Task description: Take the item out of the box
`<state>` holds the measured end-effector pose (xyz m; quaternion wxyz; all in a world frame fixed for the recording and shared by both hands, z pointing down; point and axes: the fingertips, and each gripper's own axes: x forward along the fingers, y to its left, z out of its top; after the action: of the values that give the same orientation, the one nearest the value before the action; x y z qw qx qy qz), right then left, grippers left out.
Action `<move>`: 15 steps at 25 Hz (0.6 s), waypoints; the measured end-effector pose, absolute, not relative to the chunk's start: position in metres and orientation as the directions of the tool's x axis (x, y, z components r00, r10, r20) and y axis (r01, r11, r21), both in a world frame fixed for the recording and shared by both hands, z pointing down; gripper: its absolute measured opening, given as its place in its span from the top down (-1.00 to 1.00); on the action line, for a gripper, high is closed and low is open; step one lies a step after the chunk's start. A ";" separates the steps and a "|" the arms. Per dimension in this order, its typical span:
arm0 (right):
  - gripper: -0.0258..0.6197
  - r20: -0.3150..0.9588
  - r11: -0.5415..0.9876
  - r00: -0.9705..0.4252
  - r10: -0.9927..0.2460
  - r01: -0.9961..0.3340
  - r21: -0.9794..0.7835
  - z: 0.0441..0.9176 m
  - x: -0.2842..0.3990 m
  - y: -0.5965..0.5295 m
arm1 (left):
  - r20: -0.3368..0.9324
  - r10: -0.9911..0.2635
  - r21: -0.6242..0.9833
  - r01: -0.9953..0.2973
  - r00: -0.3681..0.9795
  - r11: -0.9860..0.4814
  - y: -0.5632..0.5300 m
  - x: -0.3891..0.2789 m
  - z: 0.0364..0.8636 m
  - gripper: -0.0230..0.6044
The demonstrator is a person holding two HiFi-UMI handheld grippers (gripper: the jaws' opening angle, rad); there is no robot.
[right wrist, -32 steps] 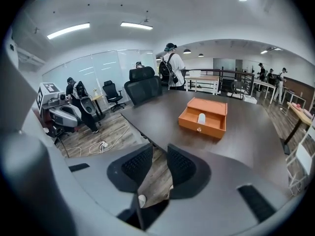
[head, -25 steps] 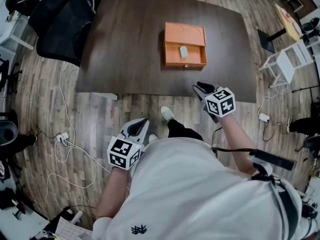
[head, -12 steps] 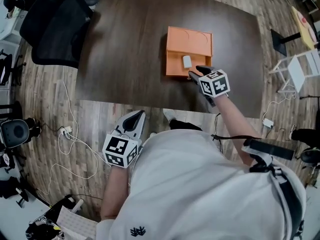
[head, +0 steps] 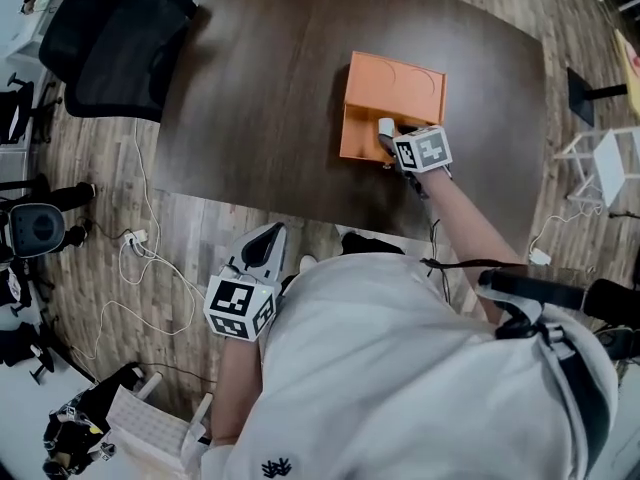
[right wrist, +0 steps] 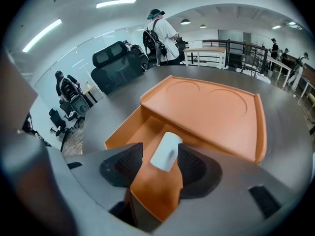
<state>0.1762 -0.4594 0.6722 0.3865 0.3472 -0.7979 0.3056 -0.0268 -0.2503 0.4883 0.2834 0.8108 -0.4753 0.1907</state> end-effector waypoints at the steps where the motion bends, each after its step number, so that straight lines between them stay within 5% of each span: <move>1: 0.25 0.835 0.570 -0.455 -0.311 -0.792 -0.219 0.676 0.177 -0.461 | 0.581 -0.665 0.278 -0.882 0.469 -0.380 -0.251 -0.027 0.489 0.89; 15: 0.24 0.858 0.602 -0.444 -0.258 -0.768 -0.217 0.711 0.167 -0.468 | 0.601 -0.683 0.265 -0.910 0.414 -0.318 -0.258 -0.029 0.496 0.89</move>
<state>0.1674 -0.4683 0.7112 0.4158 0.3239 -0.7925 0.3068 -0.0290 -0.2582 0.4963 0.2926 0.7882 -0.5055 0.1938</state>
